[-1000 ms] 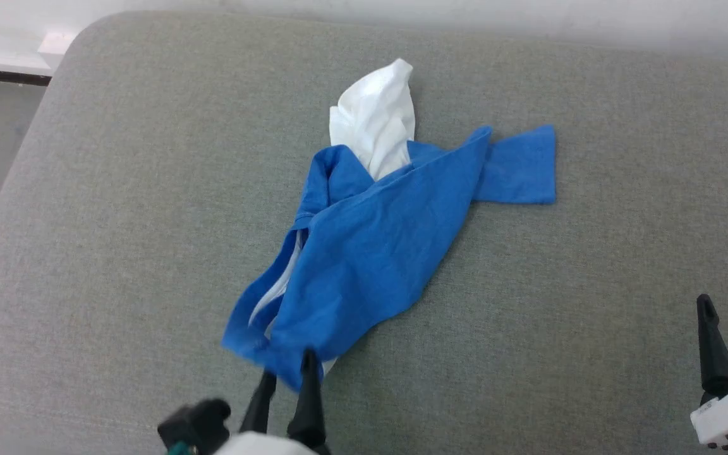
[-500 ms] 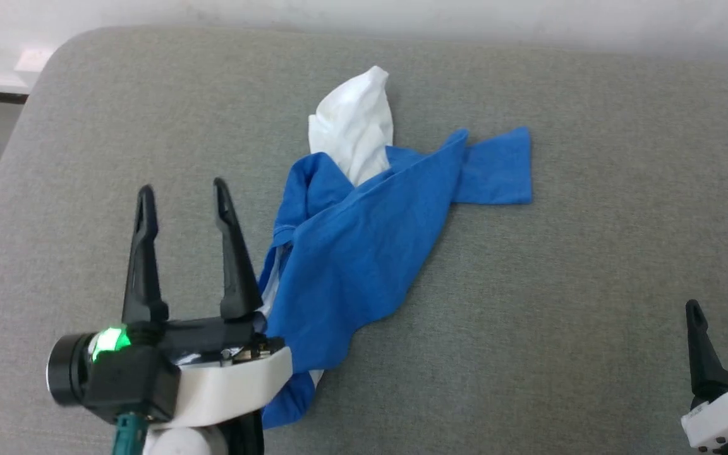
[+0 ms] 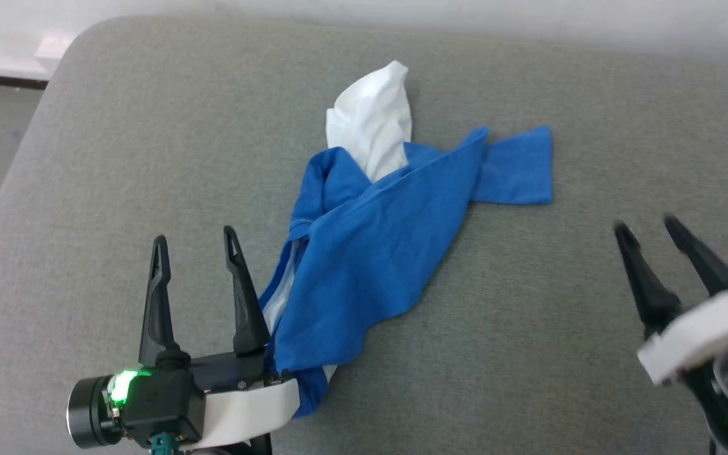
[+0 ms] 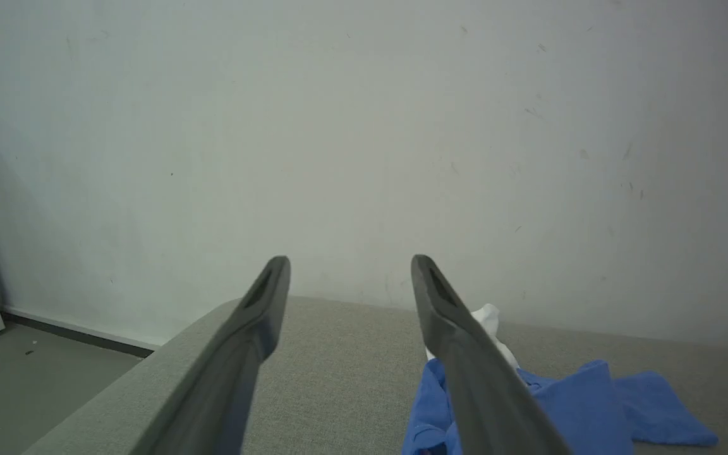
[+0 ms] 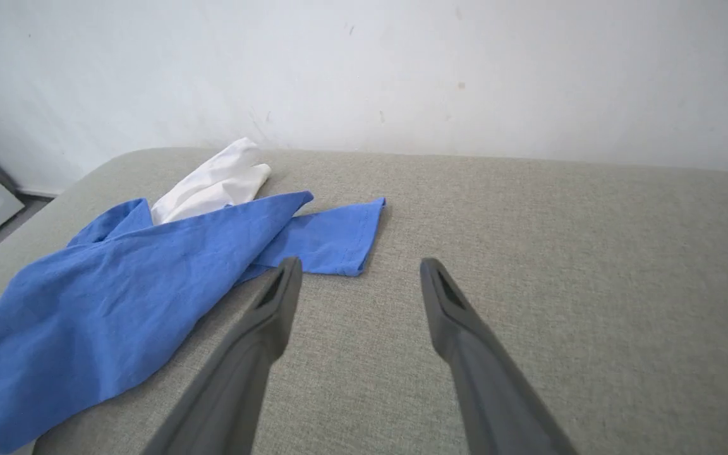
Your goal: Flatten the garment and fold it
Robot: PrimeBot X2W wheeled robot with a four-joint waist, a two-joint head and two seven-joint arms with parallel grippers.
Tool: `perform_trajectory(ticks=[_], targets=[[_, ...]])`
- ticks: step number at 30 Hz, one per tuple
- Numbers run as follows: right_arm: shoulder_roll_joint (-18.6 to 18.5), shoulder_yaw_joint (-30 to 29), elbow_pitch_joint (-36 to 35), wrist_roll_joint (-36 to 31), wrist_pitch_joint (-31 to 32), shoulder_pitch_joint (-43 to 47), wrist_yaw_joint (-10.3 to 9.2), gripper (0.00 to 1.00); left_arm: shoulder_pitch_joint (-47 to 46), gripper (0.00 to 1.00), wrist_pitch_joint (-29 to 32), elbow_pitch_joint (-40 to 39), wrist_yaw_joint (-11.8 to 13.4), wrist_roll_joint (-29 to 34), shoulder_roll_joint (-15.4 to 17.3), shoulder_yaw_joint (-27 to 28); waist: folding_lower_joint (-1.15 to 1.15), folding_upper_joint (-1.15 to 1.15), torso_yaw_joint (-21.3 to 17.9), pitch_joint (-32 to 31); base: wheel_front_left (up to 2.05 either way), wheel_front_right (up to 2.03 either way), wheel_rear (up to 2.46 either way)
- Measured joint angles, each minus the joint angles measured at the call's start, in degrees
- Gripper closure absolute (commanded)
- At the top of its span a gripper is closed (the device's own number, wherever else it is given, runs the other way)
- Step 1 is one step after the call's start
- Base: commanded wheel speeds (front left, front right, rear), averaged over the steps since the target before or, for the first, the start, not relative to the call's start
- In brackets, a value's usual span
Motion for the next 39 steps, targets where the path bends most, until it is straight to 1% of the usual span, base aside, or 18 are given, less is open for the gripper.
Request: perform_trajectory(ticks=[3,5,8,11,14,17,22,23,24,25,26,32,34,37,39], targets=[[-3.81,5.48,-0.32,1.75,5.72,-5.83,0.0,0.0,-0.02,0.0,0.0,0.21,-0.45,0.01,-0.85,-0.26,0.0,0.0,1.02,0.64,0.0,0.0,0.0],[-5.19,8.96,0.54,3.18,9.33,-9.29,0.0,0.0,-0.12,0.0,0.0,0.49,-0.63,0.01,-1.72,-0.83,0.0,0.0,1.85,1.08,0.0,0.0,0.0],[-5.61,13.34,3.19,4.65,13.96,-13.32,0.0,0.0,-0.25,0.0,0.0,1.02,-1.26,-0.04,-2.75,-1.18,0.0,0.0,3.28,1.77,0.0,0.0,0.0],[-5.67,17.01,7.55,4.13,17.2,-15.75,0.0,0.0,-0.26,0.0,0.0,1.26,-1.56,-0.1,-3.55,-1.19,0.0,0.0,4.78,2.45,0.0,0.0,0.0],[-5.28,19.45,12.16,2.74,17.88,-17.48,0.0,0.0,-0.27,0.0,0.0,1.49,-2.5,-0.15,-3.91,-0.99,0.01,0.0,6.18,3.16,0.0,0.0,0.0],[-4.22,20.3,16.73,0.51,17.79,-19.11,0.0,0.0,-0.32,0.0,0.0,1.56,-3.01,-0.16,-4.32,-0.92,0.0,0.0,7.27,4.02,0.0,0.0,0.0],[-2.81,20.01,22.13,-3.15,16.13,-21.48,0.0,0.0,-0.75,0.0,0.0,1.66,-3.42,-0.15,-5.21,-1.21,0.01,0.0,8.45,5.68,0.0,0.0,0.0],[-2.42,19.79,22.87,-3.35,15.77,-21.79,0.0,0.31,-0.94,0.0,0.0,1.78,-3.47,-0.15,-5.24,-1.26,0.01,0.0,8.61,5.97,0.0,0.0,0.0],[-2.18,19.71,23.43,-3.65,15.48,-22.02,0.0,0.66,-1.23,0.0,0.0,1.91,-3.47,-0.15,-5.3,-1.32,0.01,0.0,8.76,6.23,0.0,0.0,0.0],[-1.83,19.58,23.83,-3.67,15.17,-22.25,0.0,0.99,-1.52,0.0,0.0,1.99,-3.47,-0.15,-5.35,-1.33,0.01,0.0,8.86,6.46,0.0,0.0,0.0],[-1.56,19.48,24.15,-3.7,14.75,-22.58,0.0,1.0,-1.68,0.0,0.0,2.04,-3.48,-0.15,-5.41,-1.34,0.01,0.0,8.9,6.67,0.0,0.0,0.0],[-0.99,18.05,24.83,-4.11,12.0,-23.93,0.0,1.0,-1.79,0.0,0.0,2.61,-3.57,-0.16,-5.69,-1.24,0.0,0.0,8.29,6.7,0.0,0.0,0.0],[-1.0,17.71,24.5,-3.66,11.27,-23.98,0.0,1.0,-1.83,0.0,0.0,2.69,-3.96,-0.16,-5.75,-1.07,0.0,0.0,7.84,6.38,0.0,0.0,0.0],[-1.6,16.41,22.62,-1.96,10.55,-24.02,0.01,1.0,-1.83,0.0,0.0,2.81,-4.03,-0.15,-5.78,-0.66,0.0,0.0,7.1,5.74,0.0,0.0,0.0],[-2.87,14.36,20.61,-0.82,10.05,-24.06,0.01,1.0,-1.83,0.0,0.0,2.82,-4.3,-0.1,-5.79,-0.15,0.0,0.0,6.5,5.24,0.0,0.0,0.0]])
